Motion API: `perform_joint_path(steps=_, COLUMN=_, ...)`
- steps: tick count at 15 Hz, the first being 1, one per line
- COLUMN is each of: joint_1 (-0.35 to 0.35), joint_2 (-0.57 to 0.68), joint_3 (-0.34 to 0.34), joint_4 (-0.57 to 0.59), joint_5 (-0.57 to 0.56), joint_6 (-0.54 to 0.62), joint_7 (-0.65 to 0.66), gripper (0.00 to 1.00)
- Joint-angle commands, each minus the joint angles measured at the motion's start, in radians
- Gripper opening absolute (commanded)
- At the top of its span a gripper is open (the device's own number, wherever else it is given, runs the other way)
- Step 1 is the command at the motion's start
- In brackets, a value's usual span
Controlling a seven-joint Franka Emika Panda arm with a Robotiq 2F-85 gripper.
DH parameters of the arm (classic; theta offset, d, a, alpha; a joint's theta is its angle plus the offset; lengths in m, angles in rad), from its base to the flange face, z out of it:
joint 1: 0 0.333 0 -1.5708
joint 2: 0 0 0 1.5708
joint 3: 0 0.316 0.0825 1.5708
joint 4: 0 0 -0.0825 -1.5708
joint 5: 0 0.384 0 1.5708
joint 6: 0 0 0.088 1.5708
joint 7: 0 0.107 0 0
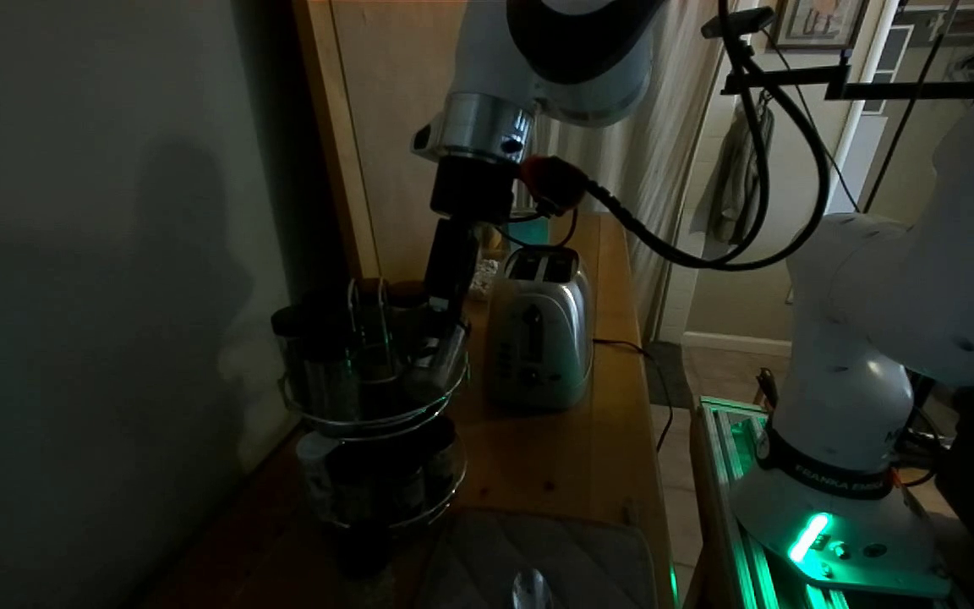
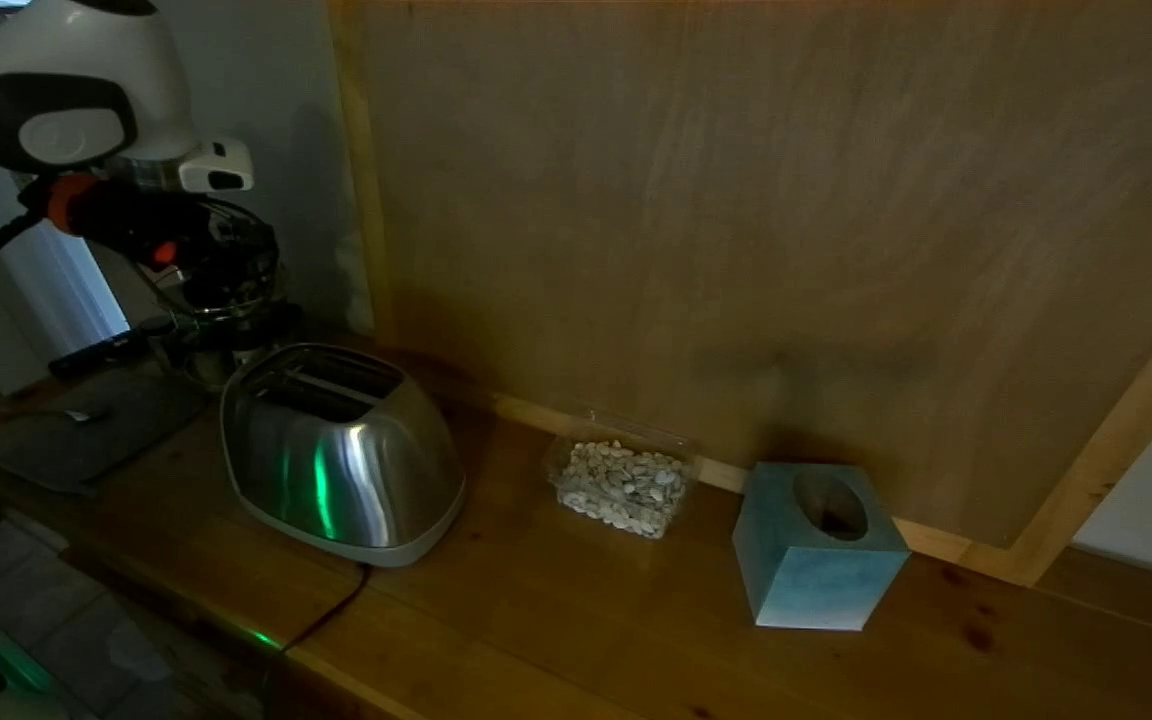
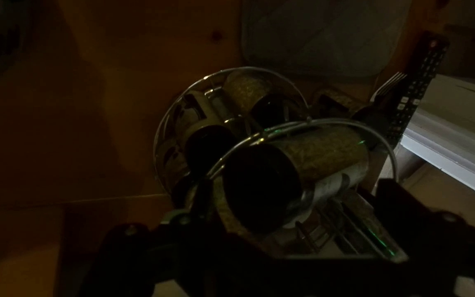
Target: Put the container lying on the seasoning rack in an upright position
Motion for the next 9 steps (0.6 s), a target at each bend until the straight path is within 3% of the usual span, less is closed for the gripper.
perform_joint_path(steps=1, joint_1=0.020, joint_2=0.027, joint_3=-0.002, joint_4=0.006, joint_5=0.037, joint_6=0.038, joint_7=-0.023, gripper=1.00)
perform_joint_path(steps=9, joint_1=0.042, joint_2=0.055, joint_3=0.008, joint_4=0.007, joint_5=0.030, joint_6=0.046, joint_7=-0.021, gripper=0.93)
